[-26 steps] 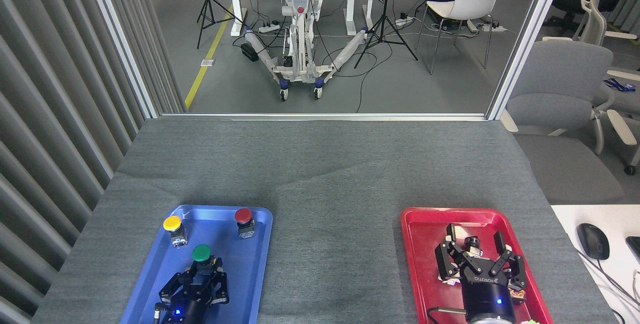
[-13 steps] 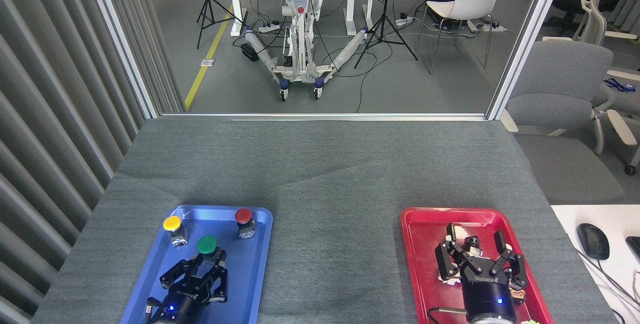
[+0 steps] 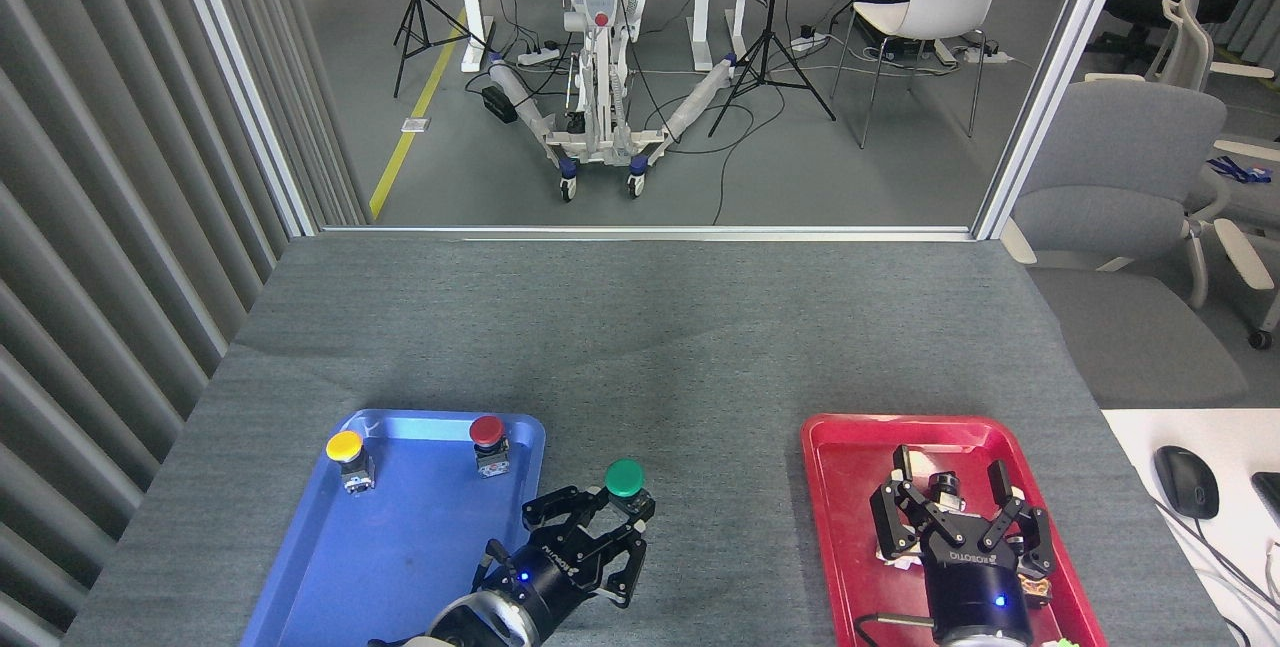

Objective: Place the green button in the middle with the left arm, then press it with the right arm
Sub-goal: 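Carry the green button off the blue tray toward the table middle, then set the green button on the table, open and withdraw the left gripper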

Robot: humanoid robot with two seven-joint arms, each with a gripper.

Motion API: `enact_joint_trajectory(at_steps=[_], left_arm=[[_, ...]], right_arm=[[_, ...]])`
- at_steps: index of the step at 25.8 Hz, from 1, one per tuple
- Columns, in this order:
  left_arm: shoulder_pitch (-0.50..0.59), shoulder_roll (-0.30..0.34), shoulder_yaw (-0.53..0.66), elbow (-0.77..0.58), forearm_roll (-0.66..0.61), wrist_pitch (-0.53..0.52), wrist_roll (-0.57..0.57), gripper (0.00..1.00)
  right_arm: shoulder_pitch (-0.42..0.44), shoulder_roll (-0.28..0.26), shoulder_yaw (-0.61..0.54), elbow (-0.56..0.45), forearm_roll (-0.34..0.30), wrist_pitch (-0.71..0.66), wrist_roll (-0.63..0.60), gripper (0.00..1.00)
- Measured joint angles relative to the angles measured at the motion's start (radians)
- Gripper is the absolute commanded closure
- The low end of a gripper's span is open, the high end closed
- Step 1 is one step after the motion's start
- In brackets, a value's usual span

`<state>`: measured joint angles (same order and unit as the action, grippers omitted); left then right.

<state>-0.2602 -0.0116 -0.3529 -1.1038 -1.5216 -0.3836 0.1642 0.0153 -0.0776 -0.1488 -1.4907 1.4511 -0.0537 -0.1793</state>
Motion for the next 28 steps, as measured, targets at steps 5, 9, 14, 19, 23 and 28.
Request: enact_joint_trajectory(at_steps=[5,9,14,19,23,28], left_arm=[[-0.083,-0.064,-0.013,0.169,0.001,0.011,-0.006,1.0],[-0.121,-0.091,-0.018,0.257,0.001,0.011,0.0,1.0],[-0.148,-0.109,-0.024,0.336,0.001,0.015,0.0,0.99],[-0.175,-0.121,-0.057,0.415,0.005,0.02,0.01,0.99],[-0.178,-0.123,-0.069,0.427,0.007,0.035,0.021,0.92],[-0.179,-0.124,-0.087,0.43,0.007,0.048,0.027,0.06]], right_arm=[[-0.001,0.0,0.0,0.0,0.0,0.003,-0.004,0.0],[-0.001,-0.001,0.0,0.0,0.0,0.004,-0.004,0.0],[0.0,-0.004,0.0,0.001,0.0,0.004,-0.005,0.0],[0.0,-0.004,0.0,0.001,0.0,0.005,-0.005,0.0],[-0.001,-0.006,0.0,0.001,0.0,0.006,-0.005,0.0],[0.0,-0.01,0.001,0.004,0.001,0.006,-0.005,0.0]])
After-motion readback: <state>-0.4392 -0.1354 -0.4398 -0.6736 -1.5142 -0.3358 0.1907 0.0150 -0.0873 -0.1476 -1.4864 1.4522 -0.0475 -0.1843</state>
